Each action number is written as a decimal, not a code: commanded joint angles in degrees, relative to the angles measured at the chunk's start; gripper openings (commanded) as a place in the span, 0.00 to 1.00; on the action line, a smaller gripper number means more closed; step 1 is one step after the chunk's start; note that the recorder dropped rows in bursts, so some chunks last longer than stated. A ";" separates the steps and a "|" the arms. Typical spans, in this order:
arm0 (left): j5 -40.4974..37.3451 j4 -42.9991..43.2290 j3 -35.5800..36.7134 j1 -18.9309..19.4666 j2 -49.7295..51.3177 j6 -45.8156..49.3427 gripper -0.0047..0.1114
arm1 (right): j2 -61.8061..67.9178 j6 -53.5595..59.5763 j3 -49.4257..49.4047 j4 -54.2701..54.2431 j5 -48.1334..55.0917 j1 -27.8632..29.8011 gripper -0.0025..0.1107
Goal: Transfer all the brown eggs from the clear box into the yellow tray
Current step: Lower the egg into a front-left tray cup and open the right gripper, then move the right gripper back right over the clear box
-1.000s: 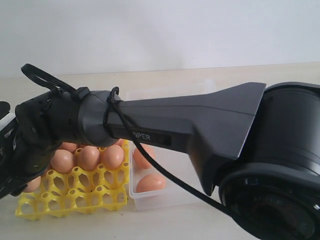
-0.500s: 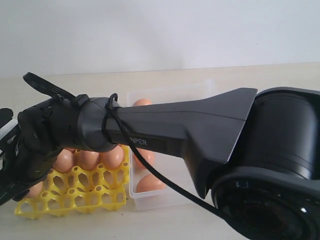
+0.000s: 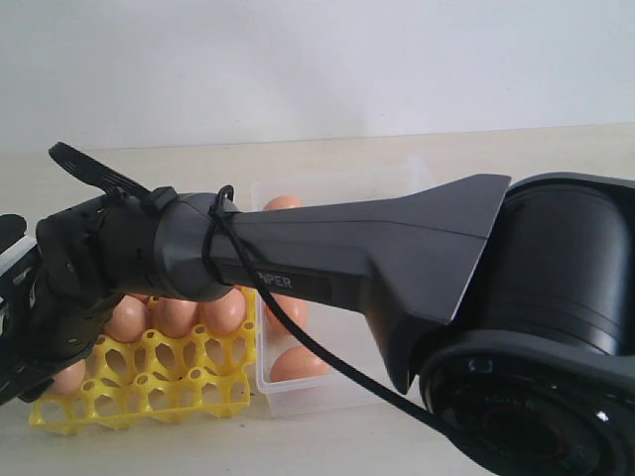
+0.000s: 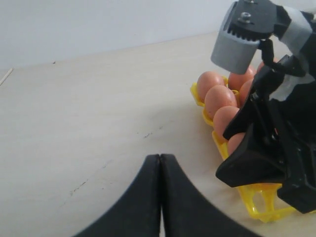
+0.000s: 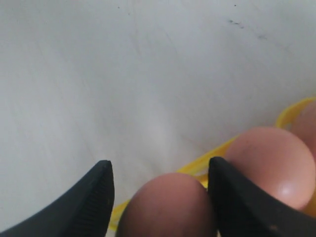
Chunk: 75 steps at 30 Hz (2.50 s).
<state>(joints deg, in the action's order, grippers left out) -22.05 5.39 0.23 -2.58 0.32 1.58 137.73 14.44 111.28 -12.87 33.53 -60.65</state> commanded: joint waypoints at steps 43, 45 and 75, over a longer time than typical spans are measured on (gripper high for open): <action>0.35 -0.17 -0.23 -0.28 -0.32 -0.23 0.04 | -12.93 -12.72 -0.01 15.23 14.37 0.73 0.49; 0.35 -0.17 -0.23 -0.28 -0.32 -0.23 0.04 | -14.83 -12.72 -1.88 14.32 14.39 1.53 0.48; 0.35 -0.17 -0.23 -0.28 -0.32 -0.23 0.04 | -25.94 -13.52 -33.16 -0.03 2.24 28.14 0.47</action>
<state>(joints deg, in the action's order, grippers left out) -22.05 5.39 0.23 -2.58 0.32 1.58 110.12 0.80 78.44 -10.77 34.58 -33.51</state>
